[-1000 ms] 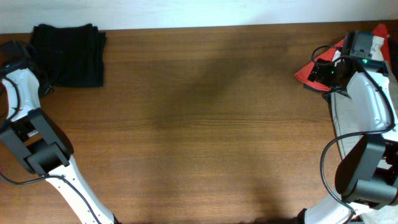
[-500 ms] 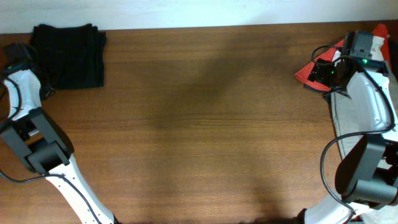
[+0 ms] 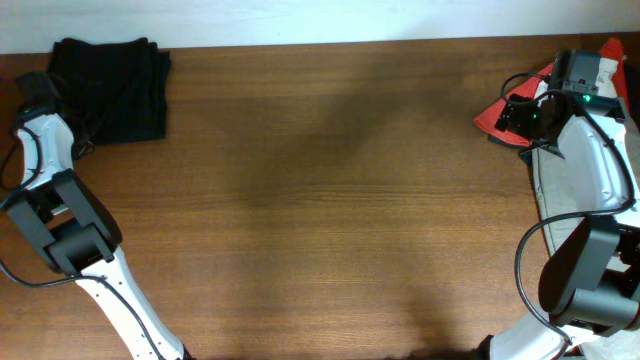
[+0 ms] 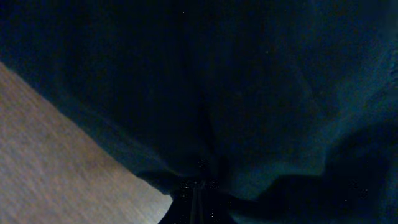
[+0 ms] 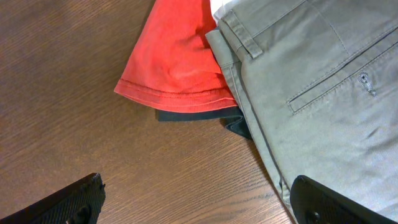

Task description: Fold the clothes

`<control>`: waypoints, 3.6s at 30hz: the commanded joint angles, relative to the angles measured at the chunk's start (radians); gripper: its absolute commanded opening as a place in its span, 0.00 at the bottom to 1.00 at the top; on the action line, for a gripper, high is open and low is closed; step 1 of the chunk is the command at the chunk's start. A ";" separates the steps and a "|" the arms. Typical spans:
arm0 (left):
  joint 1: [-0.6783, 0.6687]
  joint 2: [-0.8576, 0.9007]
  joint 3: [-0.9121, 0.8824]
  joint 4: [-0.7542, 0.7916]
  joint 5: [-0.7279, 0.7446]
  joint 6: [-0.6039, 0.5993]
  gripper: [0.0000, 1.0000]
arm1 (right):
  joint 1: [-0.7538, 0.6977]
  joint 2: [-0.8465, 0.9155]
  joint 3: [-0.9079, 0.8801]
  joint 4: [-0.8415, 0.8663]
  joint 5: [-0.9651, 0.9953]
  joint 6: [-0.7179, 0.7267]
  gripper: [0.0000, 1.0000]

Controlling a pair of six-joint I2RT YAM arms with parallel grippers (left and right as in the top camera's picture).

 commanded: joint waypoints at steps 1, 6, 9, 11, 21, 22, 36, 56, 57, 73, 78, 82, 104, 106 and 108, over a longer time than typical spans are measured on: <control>-0.010 0.057 0.001 0.018 -0.003 0.007 0.01 | -0.003 -0.004 0.008 0.003 0.010 0.006 0.99; -0.010 0.052 0.011 -0.011 -0.003 0.007 0.10 | -0.003 -0.004 0.008 0.003 0.010 0.006 0.99; -0.010 0.044 0.064 -0.093 -0.004 0.007 0.33 | -0.003 -0.004 0.008 0.003 0.010 0.006 0.99; -0.010 0.040 0.121 -0.159 -0.004 0.007 0.38 | -0.003 -0.004 0.008 0.003 0.010 0.006 0.99; -0.006 0.039 0.484 -0.485 -0.027 0.007 0.49 | -0.003 -0.004 0.008 0.003 0.010 0.006 0.99; -0.006 0.039 0.516 -0.517 -0.034 0.008 0.50 | -0.003 -0.004 0.008 0.003 0.010 0.006 0.99; -0.006 0.019 0.994 -0.997 0.397 0.187 0.99 | -0.003 -0.004 0.008 0.003 0.010 0.006 0.99; -0.130 -0.705 0.608 -0.996 0.555 0.284 0.99 | -0.003 -0.004 0.008 0.003 0.010 0.006 0.99; -0.153 -0.755 0.522 -0.996 0.491 0.283 0.99 | -0.003 -0.004 0.008 0.003 0.010 0.006 0.99; -0.542 -1.270 -0.735 -0.699 0.321 0.060 0.99 | -0.003 -0.004 0.008 0.003 0.010 0.006 0.99; -0.554 -1.257 -0.855 -0.708 0.321 0.061 0.99 | -0.003 -0.004 0.008 0.003 0.010 0.006 0.99; -0.553 -1.249 -0.869 -0.672 0.307 0.061 0.99 | -0.003 -0.004 0.008 0.003 0.010 0.006 0.99; -0.618 -1.933 -1.622 0.134 0.186 0.530 0.99 | -0.003 -0.004 0.008 0.003 0.010 0.006 0.99; -0.611 -2.060 -1.683 0.133 0.187 0.530 0.99 | -0.003 -0.004 0.008 0.003 0.010 0.006 0.99; -0.611 -2.144 -1.717 0.140 0.186 0.531 0.99 | -0.003 -0.004 0.008 0.003 0.010 0.006 0.99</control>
